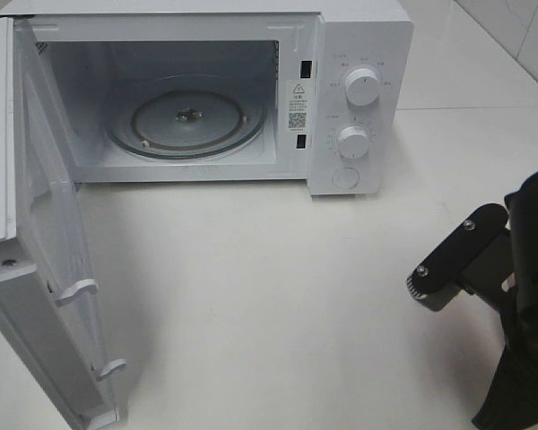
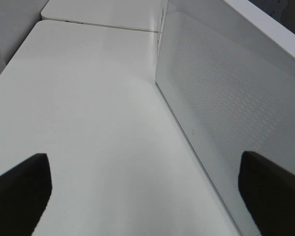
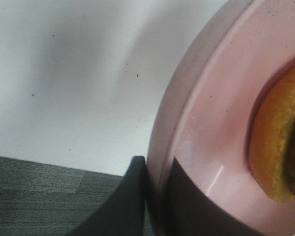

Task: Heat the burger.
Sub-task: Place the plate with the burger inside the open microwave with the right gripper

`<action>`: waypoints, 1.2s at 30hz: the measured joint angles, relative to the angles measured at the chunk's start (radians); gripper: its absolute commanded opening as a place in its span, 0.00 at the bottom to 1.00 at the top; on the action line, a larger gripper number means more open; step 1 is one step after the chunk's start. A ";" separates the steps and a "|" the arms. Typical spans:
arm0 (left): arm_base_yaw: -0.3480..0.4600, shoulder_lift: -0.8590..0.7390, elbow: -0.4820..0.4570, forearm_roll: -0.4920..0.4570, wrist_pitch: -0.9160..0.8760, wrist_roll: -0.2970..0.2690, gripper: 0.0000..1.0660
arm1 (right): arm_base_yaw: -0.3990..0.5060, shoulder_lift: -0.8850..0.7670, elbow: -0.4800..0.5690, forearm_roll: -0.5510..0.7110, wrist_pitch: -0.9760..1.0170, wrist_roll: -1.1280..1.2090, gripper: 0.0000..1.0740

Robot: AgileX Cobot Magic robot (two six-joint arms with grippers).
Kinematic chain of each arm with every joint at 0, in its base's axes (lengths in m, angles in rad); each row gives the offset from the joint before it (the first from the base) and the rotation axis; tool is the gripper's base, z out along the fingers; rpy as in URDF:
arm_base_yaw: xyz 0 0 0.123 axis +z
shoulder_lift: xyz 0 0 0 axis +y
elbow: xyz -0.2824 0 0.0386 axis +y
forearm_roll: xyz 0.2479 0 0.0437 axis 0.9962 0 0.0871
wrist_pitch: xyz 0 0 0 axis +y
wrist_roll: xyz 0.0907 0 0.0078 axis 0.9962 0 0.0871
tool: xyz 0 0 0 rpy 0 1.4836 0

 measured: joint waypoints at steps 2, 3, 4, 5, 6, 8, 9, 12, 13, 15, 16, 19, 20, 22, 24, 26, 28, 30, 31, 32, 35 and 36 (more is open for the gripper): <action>0.000 0.000 0.000 0.000 0.000 0.000 0.92 | 0.032 0.001 0.003 0.000 0.000 0.003 0.00; 0.000 0.000 0.000 0.000 0.000 0.000 0.92 | 0.049 0.001 0.003 0.000 0.000 0.005 0.00; 0.000 0.000 0.000 0.000 0.000 0.000 0.92 | 0.080 0.001 0.003 0.000 0.000 0.007 0.00; 0.000 0.000 0.000 0.000 0.000 0.000 0.92 | 0.080 0.001 0.003 0.000 0.000 0.007 0.00; 0.000 0.000 0.000 0.000 0.000 0.000 0.92 | 0.112 0.000 0.003 -0.001 0.000 0.008 0.00; 0.000 0.000 0.000 0.000 0.000 0.000 0.92 | 0.128 -0.001 0.003 -0.001 0.000 0.009 0.00; 0.000 0.000 0.000 0.000 0.000 0.000 0.92 | 0.153 -0.005 0.003 -0.001 0.000 0.019 0.01; 0.000 0.000 0.000 0.000 0.000 0.000 0.92 | 0.176 -0.007 0.003 -0.002 -0.001 0.025 0.01; 0.000 0.000 0.000 0.000 0.000 0.000 0.92 | 0.188 -0.007 0.003 -0.002 -0.002 0.026 0.01; 0.000 0.000 0.000 0.000 0.000 0.000 0.92 | 0.208 -0.007 0.003 -0.002 -0.007 0.027 0.01; 0.000 0.000 0.000 0.000 0.000 0.000 0.92 | 0.222 -0.007 0.003 -0.003 -0.014 0.027 0.01; 0.000 0.000 0.000 0.000 0.000 0.000 0.92 | 0.233 -0.007 0.003 -0.004 -0.024 0.027 0.01; 0.000 0.000 0.000 0.000 0.000 0.000 0.92 | 0.233 -0.007 0.003 -0.004 -0.024 0.027 0.01; 0.000 0.000 0.000 0.000 0.000 0.000 0.92 | 0.233 -0.007 0.003 -0.014 -0.026 0.027 0.01; 0.000 0.000 0.000 0.000 0.000 0.000 0.92 | 0.233 -0.007 0.003 -0.026 -0.026 0.027 0.01; 0.000 0.000 0.000 0.000 0.000 0.000 0.92 | 0.233 -0.007 0.003 -0.042 -0.027 0.026 0.01; 0.000 0.000 0.000 0.000 0.000 0.000 0.92 | 0.233 -0.007 0.003 -0.048 -0.029 0.024 0.02; 0.000 0.000 0.000 0.000 0.000 0.000 0.92 | 0.233 -0.007 0.003 -0.053 -0.031 0.012 0.02; 0.000 0.000 0.000 0.000 0.000 0.000 0.92 | 0.233 -0.007 0.003 -0.053 -0.031 0.012 0.02; 0.000 0.000 0.000 0.000 0.000 0.000 0.92 | 0.233 -0.007 0.003 -0.053 -0.031 0.006 0.02; 0.000 0.000 0.000 0.000 0.000 0.000 0.92 | 0.233 -0.007 0.003 -0.054 -0.036 -0.001 0.02; 0.000 0.000 0.000 0.000 0.000 0.000 0.92 | 0.233 -0.007 0.003 -0.054 -0.036 -0.001 0.02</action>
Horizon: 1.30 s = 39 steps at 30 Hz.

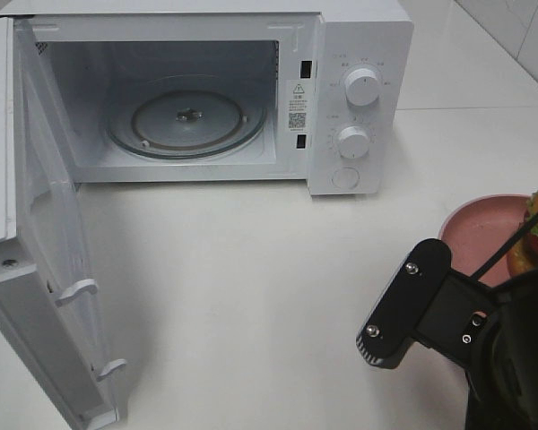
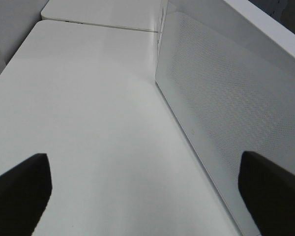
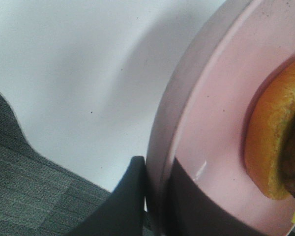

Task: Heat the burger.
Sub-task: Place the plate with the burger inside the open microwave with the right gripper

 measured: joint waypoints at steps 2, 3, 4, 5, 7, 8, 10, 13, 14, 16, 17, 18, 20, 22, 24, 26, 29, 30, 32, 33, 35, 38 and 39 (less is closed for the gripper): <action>0.000 0.000 0.000 0.000 0.000 0.000 0.92 | 0.000 0.000 0.000 -0.002 -0.001 -0.003 0.02; 0.000 0.000 0.000 0.000 0.000 0.000 0.92 | 0.000 0.000 0.000 -0.010 -0.005 -0.021 0.02; 0.000 0.000 0.000 0.000 0.000 0.000 0.92 | 0.000 0.000 0.000 -0.014 -0.008 -0.029 0.02; 0.000 0.000 0.000 0.000 0.000 0.000 0.92 | 0.000 0.000 0.000 -0.014 -0.008 -0.029 0.02; 0.000 0.000 0.000 0.000 0.000 0.000 0.92 | 0.000 0.000 0.002 -0.030 -0.024 -0.055 0.02; 0.000 0.000 0.000 0.000 0.000 0.000 0.92 | 0.000 0.000 0.002 -0.042 -0.046 -0.081 0.02; 0.000 0.000 0.000 0.000 0.000 0.000 0.92 | 0.000 0.000 0.002 -0.047 -0.056 -0.090 0.02; 0.000 0.000 0.000 0.000 0.000 0.000 0.92 | 0.000 0.000 0.002 -0.058 -0.099 -0.122 0.02; 0.000 0.000 0.000 0.000 0.000 0.000 0.92 | 0.000 0.000 0.002 -0.070 -0.110 -0.132 0.02; 0.000 0.000 0.000 0.000 0.000 0.000 0.92 | 0.000 0.000 0.002 -0.080 -0.116 -0.133 0.02; 0.000 0.000 0.000 0.000 0.000 0.000 0.92 | 0.000 0.000 0.002 -0.080 -0.116 -0.133 0.02; 0.000 0.000 0.000 0.000 0.000 0.000 0.92 | 0.000 0.000 0.002 -0.097 -0.124 -0.143 0.02; 0.000 0.000 0.000 0.000 0.000 0.000 0.92 | 0.000 0.000 0.002 -0.113 -0.131 -0.159 0.02; 0.000 0.000 0.000 0.000 0.000 0.000 0.92 | 0.000 0.000 0.002 -0.122 -0.150 -0.187 0.02; 0.000 0.000 0.000 0.000 0.000 0.000 0.92 | 0.000 0.000 0.002 -0.122 -0.166 -0.209 0.02; 0.000 0.000 0.000 0.000 0.000 0.000 0.92 | 0.000 0.000 0.002 -0.122 -0.178 -0.220 0.02; 0.000 0.000 0.000 0.000 0.000 0.000 0.92 | 0.000 0.000 0.005 -0.129 -0.218 -0.260 0.02; 0.000 0.000 0.000 0.000 0.000 0.000 0.92 | 0.000 0.000 0.005 -0.129 -0.218 -0.260 0.02; 0.000 0.000 0.000 0.000 0.000 0.000 0.92 | 0.000 0.000 0.005 -0.153 -0.238 -0.271 0.02; 0.000 0.000 0.000 0.000 0.000 0.000 0.92 | 0.000 0.000 0.005 -0.153 -0.238 -0.271 0.02; 0.000 0.000 0.000 0.000 0.000 0.000 0.92 | 0.000 0.000 0.005 -0.170 -0.243 -0.273 0.02; 0.000 0.000 0.000 0.000 0.000 0.000 0.92 | 0.000 0.000 0.005 -0.193 -0.245 -0.281 0.02; 0.000 0.000 0.000 0.000 0.000 0.000 0.92 | 0.000 0.000 0.005 -0.200 -0.245 -0.282 0.02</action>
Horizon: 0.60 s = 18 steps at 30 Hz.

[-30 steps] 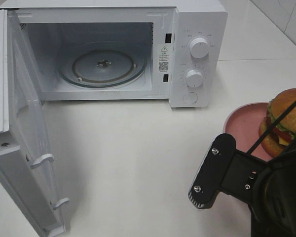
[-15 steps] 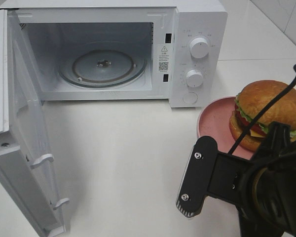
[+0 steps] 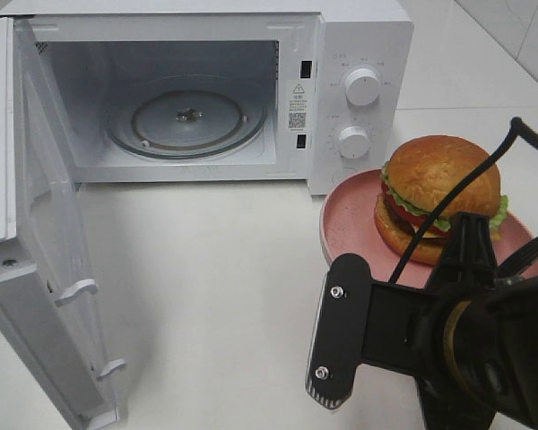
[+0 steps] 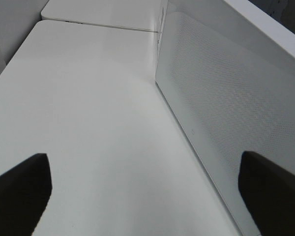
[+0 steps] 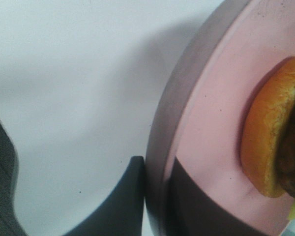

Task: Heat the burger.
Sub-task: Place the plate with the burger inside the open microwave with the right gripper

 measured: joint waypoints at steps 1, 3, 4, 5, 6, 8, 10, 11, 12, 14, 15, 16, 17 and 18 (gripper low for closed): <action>0.000 0.000 0.000 0.000 0.000 0.000 0.92 | 0.000 0.000 0.000 -0.015 0.000 -0.008 0.02; 0.000 0.000 0.000 0.000 0.000 0.000 0.92 | 0.000 0.000 0.000 -0.026 -0.004 -0.031 0.02; 0.000 0.000 0.000 0.000 0.000 0.000 0.92 | 0.000 0.000 0.000 -0.026 -0.004 -0.031 0.02; 0.000 0.000 0.000 0.000 0.000 0.000 0.92 | 0.000 0.000 0.000 -0.031 -0.005 -0.043 0.02; 0.000 0.000 0.000 0.000 0.000 0.000 0.92 | 0.000 0.000 0.000 -0.048 -0.015 -0.080 0.01; 0.000 0.000 0.000 0.000 0.000 0.000 0.92 | 0.000 0.000 0.000 -0.063 -0.031 -0.117 0.00; 0.000 0.000 0.000 0.000 0.000 0.000 0.92 | 0.000 0.000 0.000 -0.068 -0.043 -0.141 0.00; 0.000 0.000 0.000 0.000 0.000 0.000 0.92 | 0.000 0.000 0.001 -0.075 -0.070 -0.180 0.00; 0.000 0.000 0.000 0.000 0.000 0.000 0.92 | 0.000 0.000 0.001 -0.075 -0.070 -0.180 0.00; 0.000 0.000 0.000 0.000 0.000 0.000 0.92 | 0.000 0.000 0.001 -0.077 -0.088 -0.204 0.00; 0.000 0.000 0.000 0.000 0.000 0.000 0.92 | 0.000 0.000 0.001 -0.077 -0.096 -0.217 0.00; 0.000 0.000 0.000 0.000 0.000 0.000 0.92 | 0.000 0.000 0.002 -0.077 -0.103 -0.239 0.00; 0.000 0.000 0.000 0.000 0.000 0.000 0.92 | 0.000 0.000 0.002 -0.077 -0.103 -0.239 0.00; 0.000 0.000 0.000 0.000 0.000 0.000 0.92 | 0.000 0.000 0.002 -0.078 -0.104 -0.257 0.00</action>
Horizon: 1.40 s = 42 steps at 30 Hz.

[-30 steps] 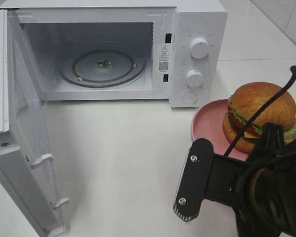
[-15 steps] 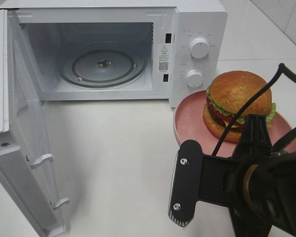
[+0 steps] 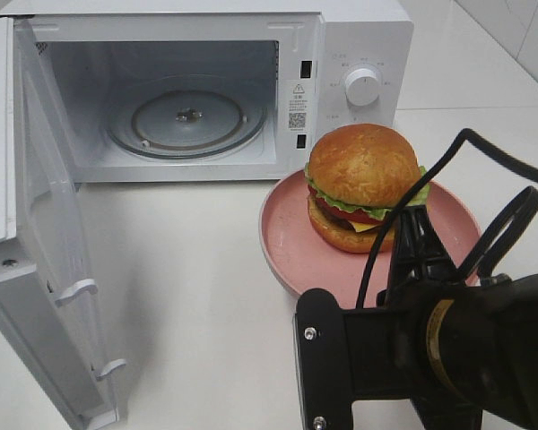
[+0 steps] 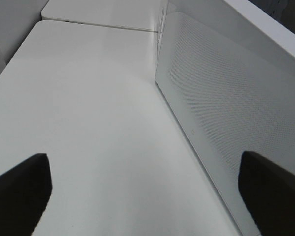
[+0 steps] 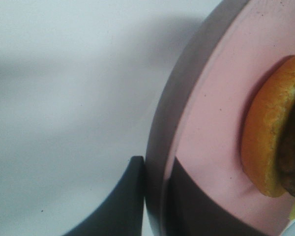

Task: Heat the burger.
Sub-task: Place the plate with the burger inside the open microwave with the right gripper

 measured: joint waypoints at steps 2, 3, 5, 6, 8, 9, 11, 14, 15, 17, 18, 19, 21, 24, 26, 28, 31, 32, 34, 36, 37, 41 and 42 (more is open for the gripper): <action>0.000 0.000 0.000 0.000 0.000 0.000 0.92 | 0.000 0.000 0.000 0.000 0.001 -0.018 0.00; 0.000 0.000 0.000 0.000 0.000 0.000 0.92 | 0.000 0.000 0.000 0.000 0.001 -0.018 0.00; 0.000 0.000 0.000 0.000 0.000 0.000 0.92 | 0.000 0.000 0.000 0.000 0.001 -0.048 0.00; 0.000 0.000 0.000 0.000 0.000 0.000 0.92 | 0.000 0.000 0.000 0.000 0.001 -0.048 0.00; 0.000 0.000 0.000 0.000 0.000 0.000 0.92 | 0.000 0.000 0.000 0.000 0.001 -0.076 0.00; 0.000 0.000 0.000 0.000 0.000 0.000 0.92 | 0.000 0.000 0.000 0.000 0.001 -0.091 0.00; 0.000 0.000 0.000 0.000 0.000 0.000 0.92 | 0.000 0.000 0.000 -0.001 0.001 -0.117 0.00; 0.000 0.000 0.000 0.000 0.000 0.000 0.92 | 0.000 0.000 0.000 -0.001 -0.002 -0.155 0.00; 0.000 0.000 0.000 0.000 0.000 0.000 0.92 | 0.000 0.000 0.000 -0.002 -0.013 -0.179 0.00; 0.000 0.000 0.000 0.000 0.000 0.000 0.92 | 0.000 0.001 0.001 -0.001 -0.035 -0.200 0.00; 0.000 0.000 0.000 0.000 0.000 0.000 0.92 | -0.002 0.001 0.001 -0.001 -0.046 -0.206 0.00; 0.000 0.000 0.000 0.000 0.000 0.000 0.92 | -0.002 0.001 0.001 -0.001 -0.046 -0.206 0.00; 0.000 0.000 0.000 0.000 0.000 0.000 0.92 | -0.034 0.002 0.001 -0.003 -0.120 -0.234 0.00; 0.000 0.000 0.000 0.000 0.000 0.000 0.92 | -0.048 0.002 0.001 -0.003 -0.134 -0.246 0.00; 0.000 0.000 0.000 0.000 0.000 0.000 0.92 | -0.099 0.002 0.001 -0.004 -0.155 -0.315 0.00; 0.000 0.000 0.000 0.000 0.000 0.000 0.92 | -0.111 0.002 0.001 -0.004 -0.162 -0.337 0.00; 0.000 0.000 0.000 0.000 0.000 0.000 0.92 | -0.142 0.002 0.001 -0.004 -0.189 -0.408 0.00; 0.000 0.000 0.000 0.000 0.000 0.000 0.92 | -0.142 0.002 0.001 -0.004 -0.189 -0.408 0.00; 0.000 0.000 0.000 0.000 0.000 0.000 0.92 | -0.167 0.002 0.001 -0.002 -0.218 -0.461 0.00; 0.000 0.000 0.000 0.000 0.000 0.000 0.92 | -0.214 0.003 -0.017 0.006 -0.260 -0.552 0.00; 0.000 0.000 0.000 0.000 0.000 0.000 0.92 | -0.214 0.003 -0.017 0.006 -0.260 -0.552 0.00; 0.000 0.000 0.000 0.000 0.000 0.000 0.92 | -0.266 0.003 -0.060 0.036 -0.302 -0.657 0.00; 0.000 0.000 0.000 0.000 0.000 0.000 0.92 | -0.266 0.003 -0.060 0.036 -0.302 -0.657 0.00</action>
